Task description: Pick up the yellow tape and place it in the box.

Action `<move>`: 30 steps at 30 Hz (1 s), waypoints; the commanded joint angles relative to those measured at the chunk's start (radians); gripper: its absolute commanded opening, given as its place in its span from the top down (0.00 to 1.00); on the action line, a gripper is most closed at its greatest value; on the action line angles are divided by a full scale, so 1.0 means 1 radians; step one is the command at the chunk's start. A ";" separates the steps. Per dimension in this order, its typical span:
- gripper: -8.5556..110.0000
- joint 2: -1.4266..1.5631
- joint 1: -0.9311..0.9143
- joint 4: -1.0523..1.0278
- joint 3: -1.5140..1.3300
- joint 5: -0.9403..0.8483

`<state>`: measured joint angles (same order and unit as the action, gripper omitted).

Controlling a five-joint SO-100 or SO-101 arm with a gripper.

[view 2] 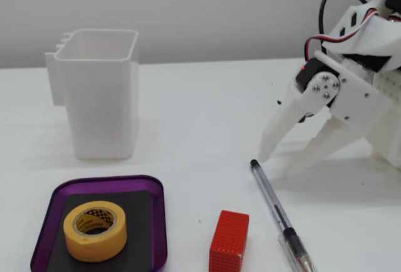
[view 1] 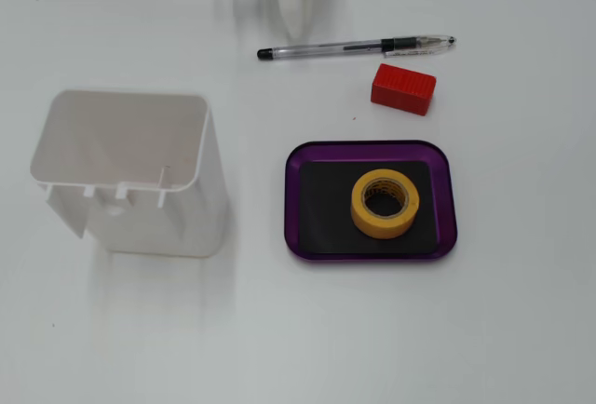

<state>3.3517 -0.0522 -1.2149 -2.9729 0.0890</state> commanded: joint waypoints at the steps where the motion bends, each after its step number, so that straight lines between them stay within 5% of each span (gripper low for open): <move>1: 0.85 0.107 -0.003 0.008 -0.048 -0.003; 10: 0.94 0.074 -0.003 0.006 -0.066 -0.002; 30: 0.93 0.074 -0.002 0.015 -0.066 -0.005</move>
<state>3.3517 -0.0522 -1.2134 -3.0342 0.0920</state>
